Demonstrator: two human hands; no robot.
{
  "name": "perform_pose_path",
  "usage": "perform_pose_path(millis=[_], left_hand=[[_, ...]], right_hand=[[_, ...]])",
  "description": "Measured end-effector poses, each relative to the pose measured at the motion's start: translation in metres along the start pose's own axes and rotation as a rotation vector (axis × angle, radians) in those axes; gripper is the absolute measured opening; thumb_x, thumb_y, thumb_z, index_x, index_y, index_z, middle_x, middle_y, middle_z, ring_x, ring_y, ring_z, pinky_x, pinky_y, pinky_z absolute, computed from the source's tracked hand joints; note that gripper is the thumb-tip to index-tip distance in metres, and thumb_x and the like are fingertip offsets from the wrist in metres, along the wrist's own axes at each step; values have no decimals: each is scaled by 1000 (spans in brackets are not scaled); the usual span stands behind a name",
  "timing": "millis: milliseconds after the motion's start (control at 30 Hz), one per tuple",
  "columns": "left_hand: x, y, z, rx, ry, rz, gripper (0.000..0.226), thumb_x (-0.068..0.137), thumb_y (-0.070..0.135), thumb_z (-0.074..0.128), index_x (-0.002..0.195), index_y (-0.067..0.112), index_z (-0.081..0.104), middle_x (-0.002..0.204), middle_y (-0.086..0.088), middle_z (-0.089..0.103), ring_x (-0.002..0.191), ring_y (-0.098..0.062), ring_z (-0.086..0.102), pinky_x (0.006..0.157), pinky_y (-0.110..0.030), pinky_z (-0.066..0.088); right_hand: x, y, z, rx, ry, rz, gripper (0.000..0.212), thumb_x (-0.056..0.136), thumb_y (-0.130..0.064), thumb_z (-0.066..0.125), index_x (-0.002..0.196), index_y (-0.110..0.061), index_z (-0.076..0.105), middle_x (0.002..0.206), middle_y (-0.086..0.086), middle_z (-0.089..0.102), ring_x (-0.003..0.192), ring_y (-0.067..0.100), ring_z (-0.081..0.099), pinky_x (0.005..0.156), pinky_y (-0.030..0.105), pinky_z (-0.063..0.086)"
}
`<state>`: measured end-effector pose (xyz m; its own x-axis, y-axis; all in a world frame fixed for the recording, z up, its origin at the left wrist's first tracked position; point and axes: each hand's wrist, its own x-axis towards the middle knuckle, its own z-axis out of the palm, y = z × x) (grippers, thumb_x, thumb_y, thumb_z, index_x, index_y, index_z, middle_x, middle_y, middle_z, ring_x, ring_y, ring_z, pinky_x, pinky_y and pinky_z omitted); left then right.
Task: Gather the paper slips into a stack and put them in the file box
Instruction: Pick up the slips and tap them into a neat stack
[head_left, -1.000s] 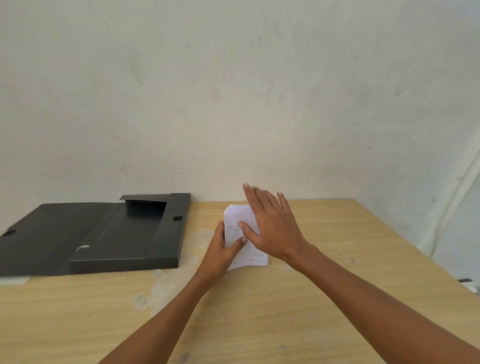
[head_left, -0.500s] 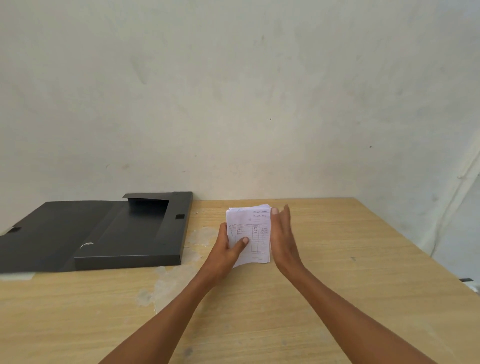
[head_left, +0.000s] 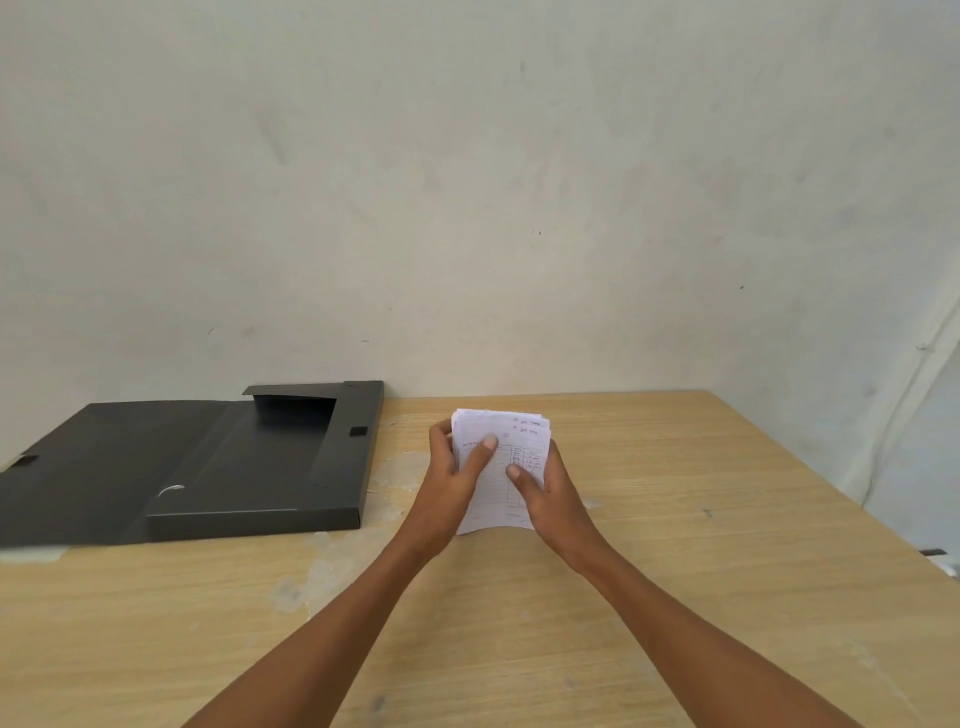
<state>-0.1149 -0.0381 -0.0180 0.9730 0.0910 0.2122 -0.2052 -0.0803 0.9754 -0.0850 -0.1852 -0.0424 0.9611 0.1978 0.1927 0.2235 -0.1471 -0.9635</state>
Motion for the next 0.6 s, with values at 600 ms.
perform_pose_path(millis=[600], left_hand=[[8,13,15,14,175,64,23,100,48,53,111,27,54,102,12,64,88,-8,63,73,-23,50]], right_hand=[[-3,-11,-1,-633,240,-421,47,103,-32,45,149,-38,36,136,-3,38,90,13,63,62,27,58]])
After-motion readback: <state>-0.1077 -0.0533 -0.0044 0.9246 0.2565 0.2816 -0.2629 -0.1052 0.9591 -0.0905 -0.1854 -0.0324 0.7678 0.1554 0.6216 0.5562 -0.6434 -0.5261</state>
